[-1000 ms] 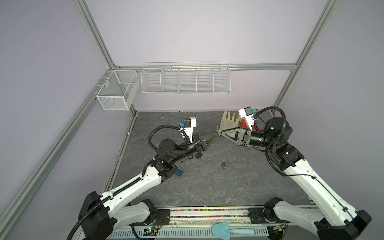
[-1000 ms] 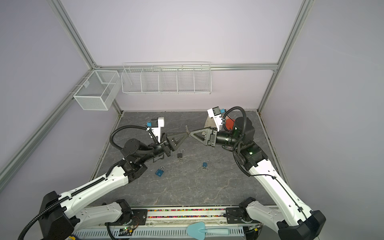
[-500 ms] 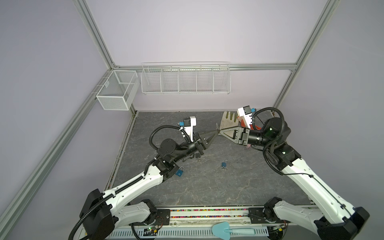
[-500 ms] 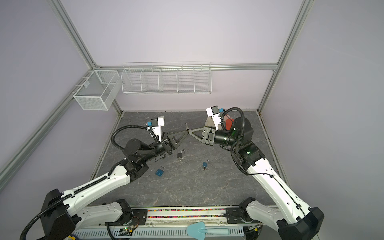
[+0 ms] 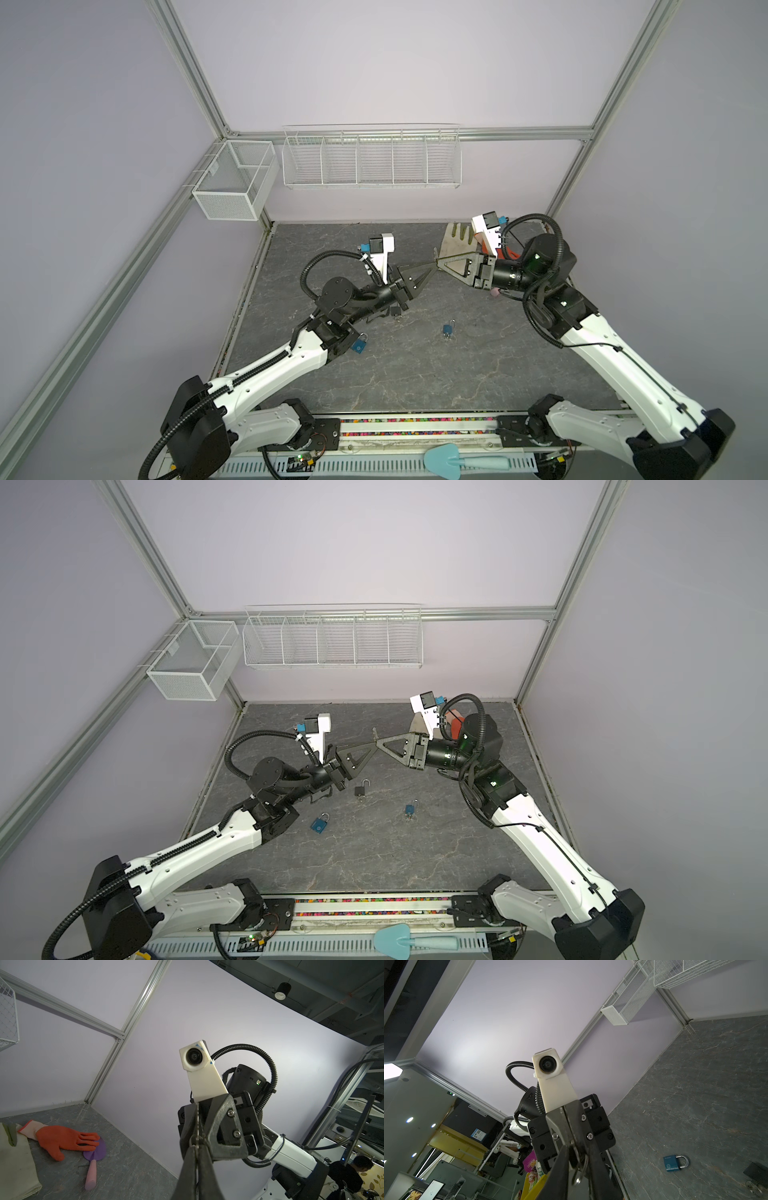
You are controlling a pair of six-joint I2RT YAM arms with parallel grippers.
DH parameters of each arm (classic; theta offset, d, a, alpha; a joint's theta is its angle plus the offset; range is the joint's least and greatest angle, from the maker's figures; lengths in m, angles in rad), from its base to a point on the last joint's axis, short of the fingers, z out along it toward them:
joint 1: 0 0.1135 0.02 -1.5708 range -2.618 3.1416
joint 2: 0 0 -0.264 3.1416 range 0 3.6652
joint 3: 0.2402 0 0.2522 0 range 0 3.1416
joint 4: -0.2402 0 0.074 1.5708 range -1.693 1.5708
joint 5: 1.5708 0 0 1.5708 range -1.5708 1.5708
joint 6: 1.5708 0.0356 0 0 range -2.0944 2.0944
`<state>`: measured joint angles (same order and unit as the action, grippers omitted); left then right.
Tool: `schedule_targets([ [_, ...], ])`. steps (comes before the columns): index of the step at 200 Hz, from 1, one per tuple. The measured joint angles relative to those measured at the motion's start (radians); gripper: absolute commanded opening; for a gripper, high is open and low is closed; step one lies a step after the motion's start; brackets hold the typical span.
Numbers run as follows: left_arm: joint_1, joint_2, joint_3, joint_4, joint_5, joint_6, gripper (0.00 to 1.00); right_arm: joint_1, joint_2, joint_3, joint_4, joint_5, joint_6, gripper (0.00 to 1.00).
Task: Unlock with the key
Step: 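Hold the key between both grippers and adjust the right gripper around it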
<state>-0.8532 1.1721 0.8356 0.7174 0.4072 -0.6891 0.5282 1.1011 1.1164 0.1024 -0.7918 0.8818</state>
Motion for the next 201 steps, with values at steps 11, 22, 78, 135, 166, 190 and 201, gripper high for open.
schedule_targets([
  [11,0.0,0.0,0.0,0.002,-0.002,-0.003,0.0,-0.001,0.0,0.0,0.007,0.003,0.002,0.14],
  [22,0.0,0.0,0.0,0.004,-0.003,-0.006,0.0,-0.001,0.0,0.0,0.013,0.003,0.001,0.11],
  [78,0.0,0.009,0.002,0.034,-0.003,-0.025,0.0,-0.001,-0.001,0.002,0.033,0.01,0.0,0.06],
  [135,-0.003,0.009,0.003,0.002,-0.022,-0.029,0.31,-0.001,-0.006,0.002,0.011,0.028,-0.026,0.06],
  [166,-0.009,-0.012,0.003,-0.08,-0.055,-0.018,0.39,-0.001,-0.006,0.002,-0.039,0.029,-0.05,0.06],
  [190,0.001,-0.047,0.006,-0.163,-0.071,-0.006,0.4,-0.001,-0.006,0.004,-0.1,0.028,-0.083,0.06],
  [201,0.016,-0.06,0.01,-0.194,-0.071,-0.006,0.4,-0.001,-0.006,0.004,-0.116,0.027,-0.091,0.06],
])
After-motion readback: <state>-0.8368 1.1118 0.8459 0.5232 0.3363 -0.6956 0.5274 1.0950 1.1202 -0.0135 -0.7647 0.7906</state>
